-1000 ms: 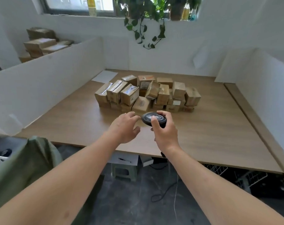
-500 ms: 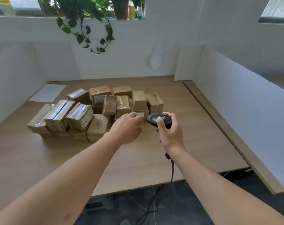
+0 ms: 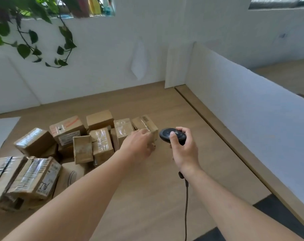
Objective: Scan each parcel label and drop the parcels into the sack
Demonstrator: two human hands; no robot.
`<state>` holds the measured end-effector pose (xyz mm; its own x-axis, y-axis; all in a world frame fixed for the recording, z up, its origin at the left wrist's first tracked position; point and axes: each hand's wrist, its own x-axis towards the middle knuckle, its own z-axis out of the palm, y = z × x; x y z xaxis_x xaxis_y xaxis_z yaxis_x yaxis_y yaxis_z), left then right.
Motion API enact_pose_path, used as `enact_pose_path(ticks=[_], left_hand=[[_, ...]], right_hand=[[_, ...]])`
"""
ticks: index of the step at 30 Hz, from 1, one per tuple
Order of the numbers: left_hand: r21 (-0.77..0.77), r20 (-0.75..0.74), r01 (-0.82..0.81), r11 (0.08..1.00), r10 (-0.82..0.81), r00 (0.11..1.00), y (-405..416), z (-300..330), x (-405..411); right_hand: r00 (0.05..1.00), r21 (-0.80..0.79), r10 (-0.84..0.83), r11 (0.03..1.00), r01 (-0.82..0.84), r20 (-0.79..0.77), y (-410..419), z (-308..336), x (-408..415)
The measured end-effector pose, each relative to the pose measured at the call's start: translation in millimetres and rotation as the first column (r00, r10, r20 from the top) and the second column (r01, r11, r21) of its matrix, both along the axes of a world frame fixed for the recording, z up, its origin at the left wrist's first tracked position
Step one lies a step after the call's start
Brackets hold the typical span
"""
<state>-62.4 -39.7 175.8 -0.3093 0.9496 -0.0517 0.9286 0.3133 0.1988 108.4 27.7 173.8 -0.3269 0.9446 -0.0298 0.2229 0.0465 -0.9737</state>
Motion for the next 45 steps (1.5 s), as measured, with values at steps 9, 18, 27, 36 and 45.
enact_pose_path(ticks=[9, 18, 27, 36, 45], left_hand=[[-0.057, 0.107, -0.264, 0.963, 0.269, 0.957, 139.2, -54.8, -37.6], [-0.206, 0.066, -0.602, 0.772, 0.624, 0.778, 205.8, -114.9, -64.0], [-0.211, 0.115, -0.757, 0.618, 0.785, 0.609, 219.7, -133.1, -68.7], [-0.155, 0.184, -0.668, 0.728, 0.686, 0.704, 193.2, -118.2, -31.2], [-0.052, 0.197, -0.549, 0.835, 0.547, 0.814, 133.7, -86.8, 26.7]], right_hand=[[0.992, -0.119, 0.123, 0.986, -0.121, 0.009, 149.1, -64.1, -55.0], [0.977, -0.272, 0.212, 0.942, -0.197, 0.025, 230.7, -134.5, -87.4], [0.965, -0.328, 0.259, 0.916, -0.231, 0.042, 243.7, -156.6, -93.8], [0.973, -0.270, 0.227, 0.940, -0.208, 0.041, 224.1, -132.0, -66.5], [0.990, -0.189, 0.117, 0.977, -0.100, 0.078, 148.3, -96.4, -2.7]])
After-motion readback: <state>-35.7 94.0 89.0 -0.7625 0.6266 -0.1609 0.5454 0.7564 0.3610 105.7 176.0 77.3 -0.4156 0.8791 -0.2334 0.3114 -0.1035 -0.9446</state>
